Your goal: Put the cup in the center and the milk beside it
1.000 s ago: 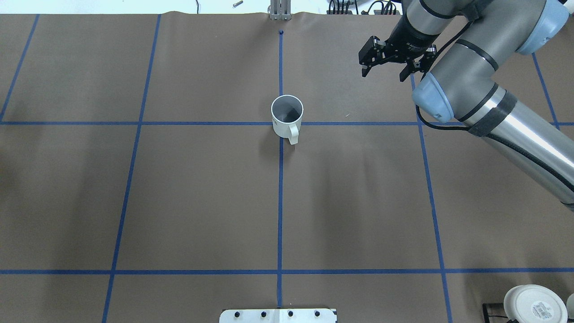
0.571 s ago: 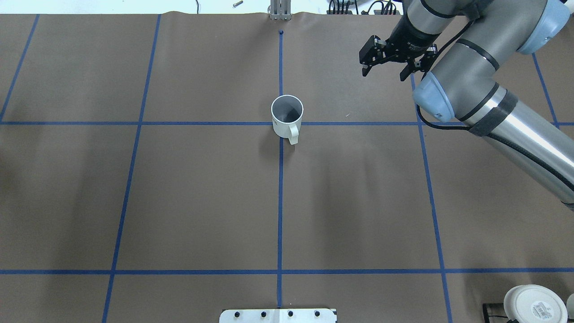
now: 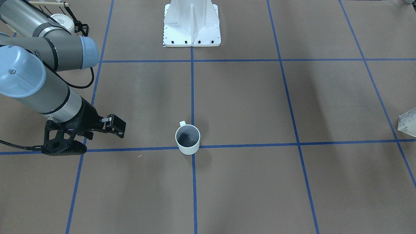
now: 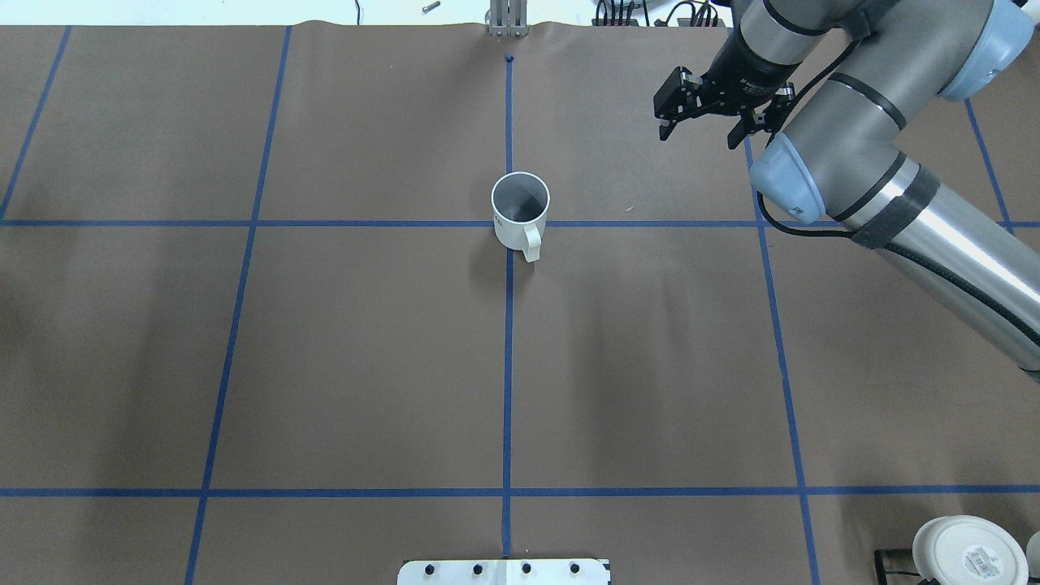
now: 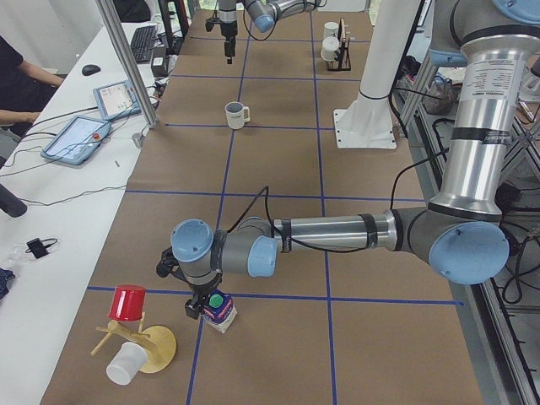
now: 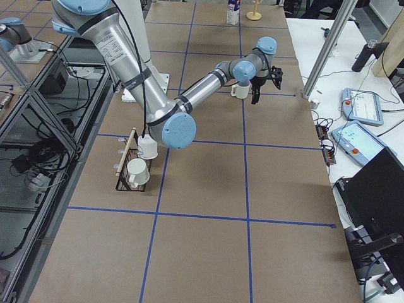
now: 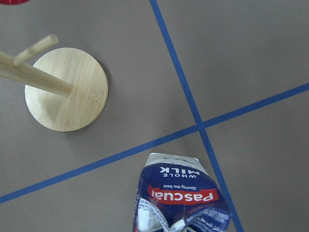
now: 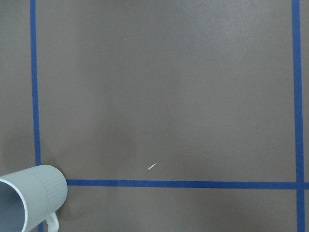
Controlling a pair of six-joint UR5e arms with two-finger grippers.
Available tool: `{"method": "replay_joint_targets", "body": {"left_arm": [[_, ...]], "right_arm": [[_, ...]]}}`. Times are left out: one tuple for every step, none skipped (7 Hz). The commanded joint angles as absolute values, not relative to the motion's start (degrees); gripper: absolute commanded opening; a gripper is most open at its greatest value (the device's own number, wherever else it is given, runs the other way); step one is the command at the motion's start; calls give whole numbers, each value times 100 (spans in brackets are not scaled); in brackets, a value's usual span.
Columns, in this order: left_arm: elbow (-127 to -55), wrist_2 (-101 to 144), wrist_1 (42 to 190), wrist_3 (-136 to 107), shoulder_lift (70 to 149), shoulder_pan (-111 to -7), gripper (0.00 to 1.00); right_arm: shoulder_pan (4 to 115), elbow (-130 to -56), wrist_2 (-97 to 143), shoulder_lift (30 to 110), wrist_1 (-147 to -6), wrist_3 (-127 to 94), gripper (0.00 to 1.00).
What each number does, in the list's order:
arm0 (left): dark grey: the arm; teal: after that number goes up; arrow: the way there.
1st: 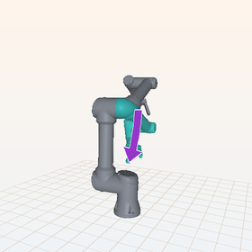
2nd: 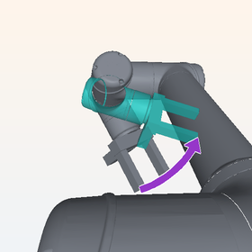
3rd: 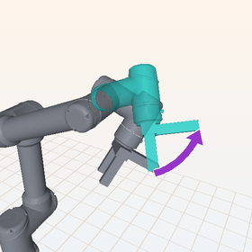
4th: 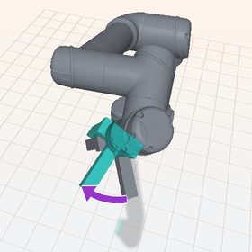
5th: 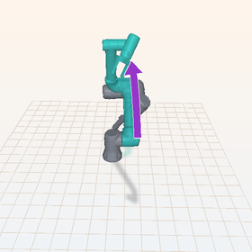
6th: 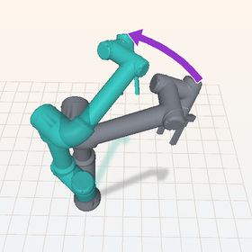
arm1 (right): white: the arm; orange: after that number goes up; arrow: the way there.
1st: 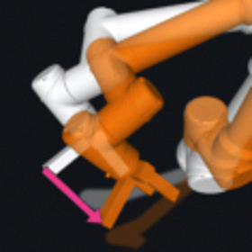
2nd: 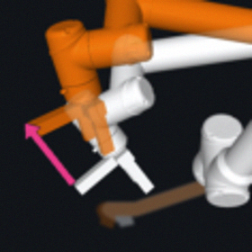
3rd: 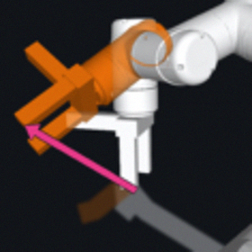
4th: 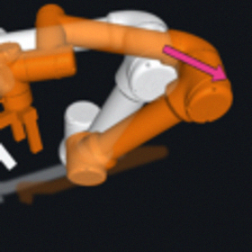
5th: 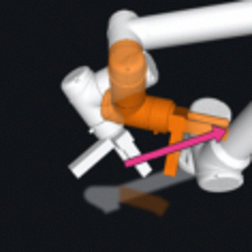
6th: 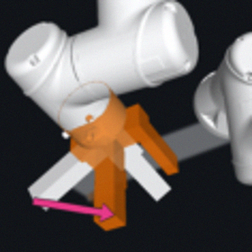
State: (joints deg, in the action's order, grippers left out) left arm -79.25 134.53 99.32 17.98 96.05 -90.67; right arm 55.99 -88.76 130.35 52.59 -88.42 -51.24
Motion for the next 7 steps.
{"method": "replay_joint_targets", "body": {"left_arm": [[-7884,13447,9932,1802,9580,-8974,98],[-7805,13447,9932,1793,9580,-8895,98],[-7761,13447,9932,1802,9580,-8816,98],[-7709,13439,9932,1802,9589,-8755,98],[-7682,13430,9932,1793,9632,-8754,93],[-7682,13438,9906,1654,9702,-8754,40],[-7734,13447,9862,1618,9747,-8745,13]], "right_arm": [[5564,-8868,13008,5282,-8833,-5124,100],[5581,-8877,13025,5291,-8833,-5124,100],[5668,-8920,13051,5343,-8833,-5115,100],[5730,-8999,13069,5422,-8833,-5020,100],[5817,-9000,13209,5466,-8833,-4992,100],[5871,-9009,13245,5475,-8833,-4983,100],[5880,-9000,13245,5484,-8833,-4931,100]]}}
